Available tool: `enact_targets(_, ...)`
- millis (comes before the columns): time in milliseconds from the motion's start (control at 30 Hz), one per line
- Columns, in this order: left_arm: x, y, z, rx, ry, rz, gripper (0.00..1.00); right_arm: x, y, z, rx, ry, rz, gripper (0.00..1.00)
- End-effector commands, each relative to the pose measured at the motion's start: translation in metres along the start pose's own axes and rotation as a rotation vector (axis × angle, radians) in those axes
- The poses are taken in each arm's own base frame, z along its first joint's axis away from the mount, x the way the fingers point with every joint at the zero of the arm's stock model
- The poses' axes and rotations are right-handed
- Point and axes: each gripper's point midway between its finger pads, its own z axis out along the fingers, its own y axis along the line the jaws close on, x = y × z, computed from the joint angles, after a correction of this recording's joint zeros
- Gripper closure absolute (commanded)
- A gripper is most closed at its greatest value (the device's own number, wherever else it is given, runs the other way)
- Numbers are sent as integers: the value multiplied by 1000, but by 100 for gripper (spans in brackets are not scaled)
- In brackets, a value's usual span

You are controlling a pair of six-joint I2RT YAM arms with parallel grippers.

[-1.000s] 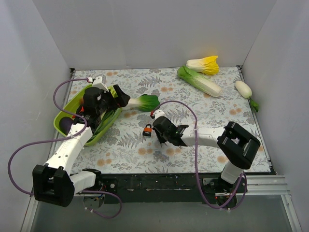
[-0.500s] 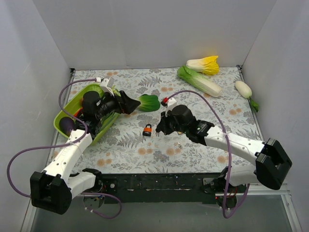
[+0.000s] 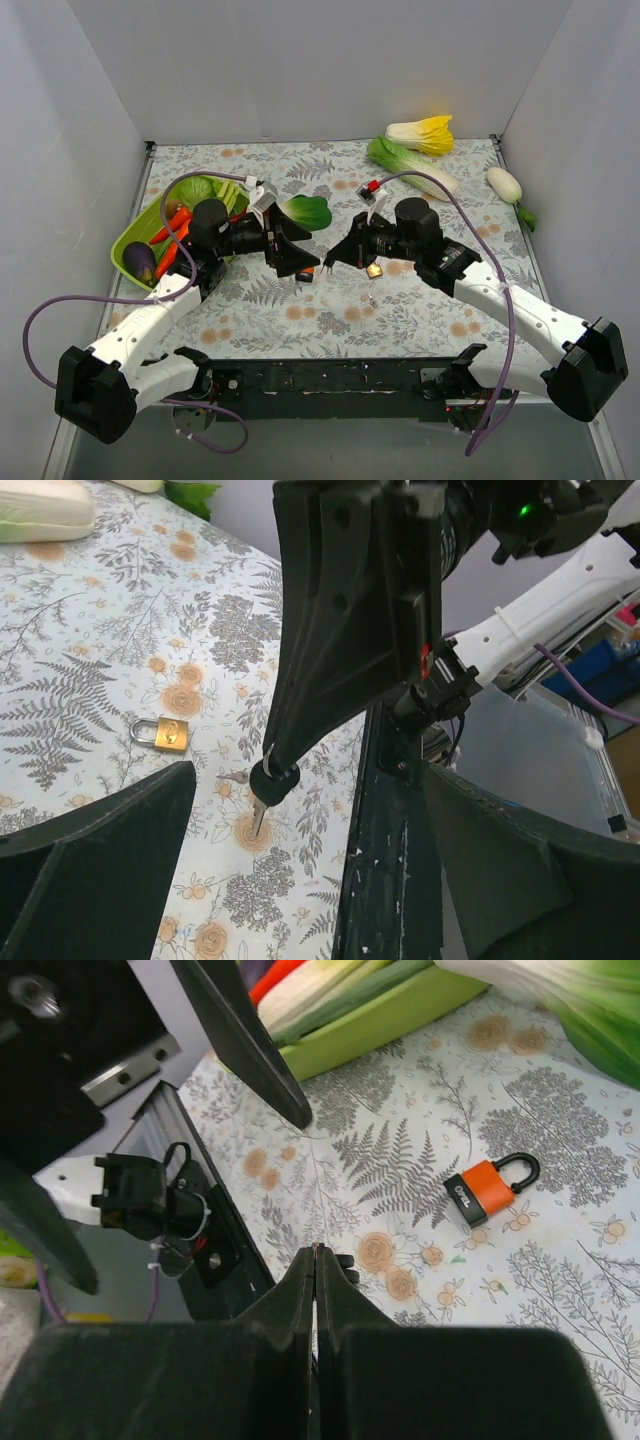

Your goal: Unlock with the key

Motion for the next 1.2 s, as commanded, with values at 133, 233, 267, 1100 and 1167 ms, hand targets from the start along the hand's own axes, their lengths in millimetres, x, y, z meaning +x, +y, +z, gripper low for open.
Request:
enact_targets(133,21,-17,11,68,63,83,11,-39,51,-27,-165,-79,45,99)
enact_targets(233,28,-18,16,80,89,66,18,-43,52,-31,-164,-93,52,99)
enact_targets(267,30,-17,17,81,95,64,19,-44,52,-33,-164,-100,51,99)
enact_targets(1100,43,-16,28,54,134,58,75,-40,38,-35,-125,-114,93,99)
enact_targets(1167,44,-15,29,50,139,55,77,-40,36,-35,-119,-116,94,99)
